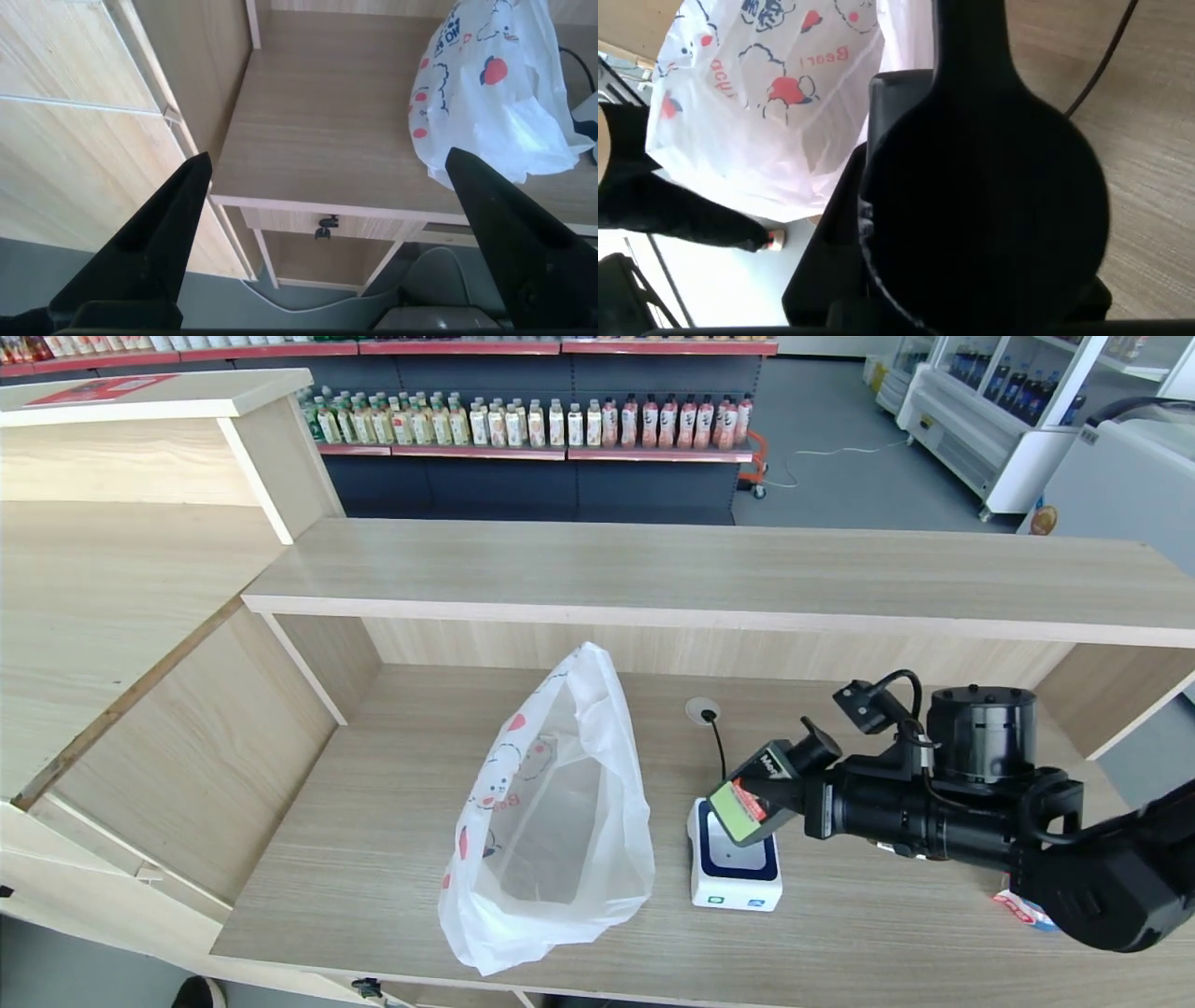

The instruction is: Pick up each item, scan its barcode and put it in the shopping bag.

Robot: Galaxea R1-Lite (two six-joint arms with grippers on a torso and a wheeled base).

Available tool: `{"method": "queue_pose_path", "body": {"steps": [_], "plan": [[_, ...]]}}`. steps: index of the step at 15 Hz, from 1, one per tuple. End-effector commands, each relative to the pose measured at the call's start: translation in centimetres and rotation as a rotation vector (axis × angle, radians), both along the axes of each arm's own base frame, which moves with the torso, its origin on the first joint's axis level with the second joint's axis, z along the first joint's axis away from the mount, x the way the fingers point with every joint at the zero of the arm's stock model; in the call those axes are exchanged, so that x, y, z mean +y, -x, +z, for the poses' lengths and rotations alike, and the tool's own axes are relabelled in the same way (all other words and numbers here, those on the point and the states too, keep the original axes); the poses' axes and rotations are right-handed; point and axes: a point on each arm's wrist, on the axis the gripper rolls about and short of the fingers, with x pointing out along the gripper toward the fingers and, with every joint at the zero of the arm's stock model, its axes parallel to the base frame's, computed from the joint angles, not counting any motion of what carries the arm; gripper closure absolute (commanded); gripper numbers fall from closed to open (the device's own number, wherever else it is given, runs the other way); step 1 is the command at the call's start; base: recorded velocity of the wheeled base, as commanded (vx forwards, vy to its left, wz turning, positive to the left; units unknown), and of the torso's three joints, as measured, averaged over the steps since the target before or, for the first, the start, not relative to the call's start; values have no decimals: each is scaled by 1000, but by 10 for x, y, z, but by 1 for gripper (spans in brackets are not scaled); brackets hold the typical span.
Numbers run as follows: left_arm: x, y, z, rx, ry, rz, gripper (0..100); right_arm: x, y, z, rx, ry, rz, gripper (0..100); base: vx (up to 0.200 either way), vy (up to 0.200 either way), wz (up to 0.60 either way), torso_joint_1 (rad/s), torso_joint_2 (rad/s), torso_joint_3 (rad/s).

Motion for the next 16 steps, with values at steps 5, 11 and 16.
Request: {"method": "queue_pose_path", "body": {"steps": [5, 11, 16], "plan": [[0, 0, 0, 0, 0, 0, 0, -28, 47, 17, -78, 37, -23, 100, -160, 0, 0, 6, 2, 2], [0, 0, 0, 0, 3, 0, 0, -32, 54, 16, -72, 35, -30, 100, 0, 100, 0, 3, 0, 1], [0, 0, 0, 0, 3, 0, 0, -31, 54, 17, -73, 34, -26, 100, 0, 200, 0, 7, 5, 3]]}}
